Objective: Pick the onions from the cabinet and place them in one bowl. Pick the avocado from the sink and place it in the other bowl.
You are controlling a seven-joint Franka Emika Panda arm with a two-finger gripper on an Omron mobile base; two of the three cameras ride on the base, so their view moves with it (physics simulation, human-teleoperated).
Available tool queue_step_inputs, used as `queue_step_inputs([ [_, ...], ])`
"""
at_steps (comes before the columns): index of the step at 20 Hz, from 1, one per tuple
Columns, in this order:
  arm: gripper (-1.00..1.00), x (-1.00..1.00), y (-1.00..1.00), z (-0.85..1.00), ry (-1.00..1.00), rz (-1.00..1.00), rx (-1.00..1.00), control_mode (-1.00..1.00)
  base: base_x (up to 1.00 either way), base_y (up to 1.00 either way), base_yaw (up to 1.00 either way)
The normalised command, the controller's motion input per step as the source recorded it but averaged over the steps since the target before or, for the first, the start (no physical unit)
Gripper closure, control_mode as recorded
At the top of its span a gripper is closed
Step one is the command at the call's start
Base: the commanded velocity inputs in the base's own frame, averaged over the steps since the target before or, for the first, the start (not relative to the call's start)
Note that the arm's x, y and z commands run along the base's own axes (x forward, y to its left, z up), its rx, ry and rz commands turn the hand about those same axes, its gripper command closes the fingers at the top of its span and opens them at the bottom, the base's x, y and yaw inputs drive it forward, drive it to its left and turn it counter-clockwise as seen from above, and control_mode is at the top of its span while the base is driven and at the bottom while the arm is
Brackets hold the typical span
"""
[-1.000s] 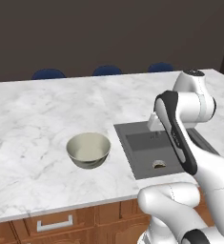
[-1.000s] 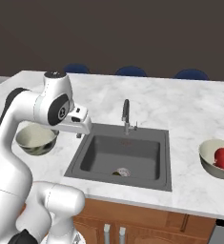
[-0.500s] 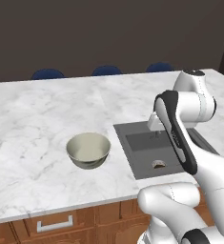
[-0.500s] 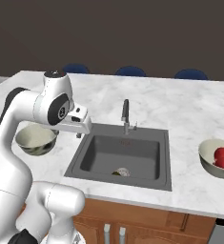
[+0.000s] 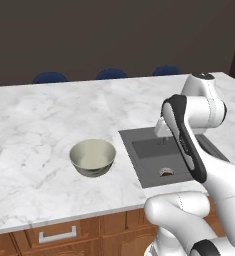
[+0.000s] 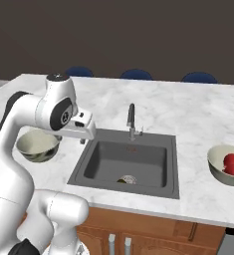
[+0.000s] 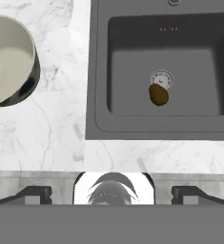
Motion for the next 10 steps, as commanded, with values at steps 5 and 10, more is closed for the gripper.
queue_step_inputs([
  [5,-1.00,0.17,0.00,0.00,0.00,0.00,0.00,-1.00,0.00,0.00,0.00],
  [10,-1.00,0.21,0.00,0.00,0.00,0.00,0.00,-1.00,0.00,0.00,0.00],
])
